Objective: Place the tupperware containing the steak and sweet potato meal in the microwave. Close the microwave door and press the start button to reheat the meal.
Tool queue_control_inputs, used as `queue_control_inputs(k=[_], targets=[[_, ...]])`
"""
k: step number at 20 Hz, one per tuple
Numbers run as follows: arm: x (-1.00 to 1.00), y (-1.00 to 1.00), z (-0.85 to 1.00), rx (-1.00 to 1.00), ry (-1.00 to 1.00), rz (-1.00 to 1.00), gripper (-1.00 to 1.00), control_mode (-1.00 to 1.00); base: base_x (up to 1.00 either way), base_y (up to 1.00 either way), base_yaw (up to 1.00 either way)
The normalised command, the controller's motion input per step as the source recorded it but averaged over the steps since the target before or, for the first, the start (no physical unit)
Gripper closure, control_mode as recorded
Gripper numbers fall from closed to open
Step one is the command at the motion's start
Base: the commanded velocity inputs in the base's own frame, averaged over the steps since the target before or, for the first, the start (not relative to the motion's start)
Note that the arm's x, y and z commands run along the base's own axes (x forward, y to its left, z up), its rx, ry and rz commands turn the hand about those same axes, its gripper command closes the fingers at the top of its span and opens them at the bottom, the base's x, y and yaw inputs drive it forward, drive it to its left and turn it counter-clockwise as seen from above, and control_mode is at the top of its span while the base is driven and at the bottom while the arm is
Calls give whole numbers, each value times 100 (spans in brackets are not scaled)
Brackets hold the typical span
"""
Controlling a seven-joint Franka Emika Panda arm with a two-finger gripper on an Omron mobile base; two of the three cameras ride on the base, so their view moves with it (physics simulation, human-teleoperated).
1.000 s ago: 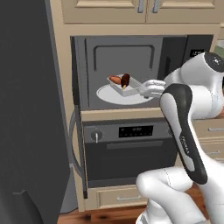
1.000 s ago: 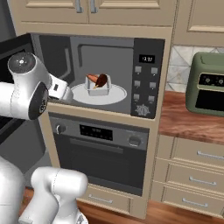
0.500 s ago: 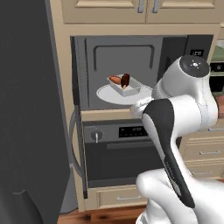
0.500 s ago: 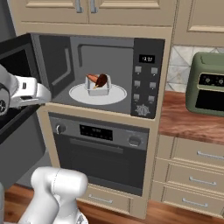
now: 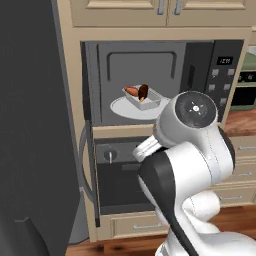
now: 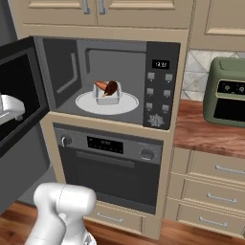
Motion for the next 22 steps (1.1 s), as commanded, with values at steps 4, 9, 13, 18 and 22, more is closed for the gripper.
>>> queue_control_inputs(k=[4, 9, 13, 18, 22], targets=[[-62, 55, 0, -21, -8, 12, -100, -100, 0, 0, 0], [-74, 53, 19, -24, -16, 6, -100, -100, 0, 0, 0], [-19, 60, 4, -23, -4, 3, -100, -100, 0, 0, 0], [0, 39, 0, -14, 0, 5, -100, -100, 0, 0, 0], [0, 39, 0, -16, 0, 7, -100, -100, 0, 0, 0]])
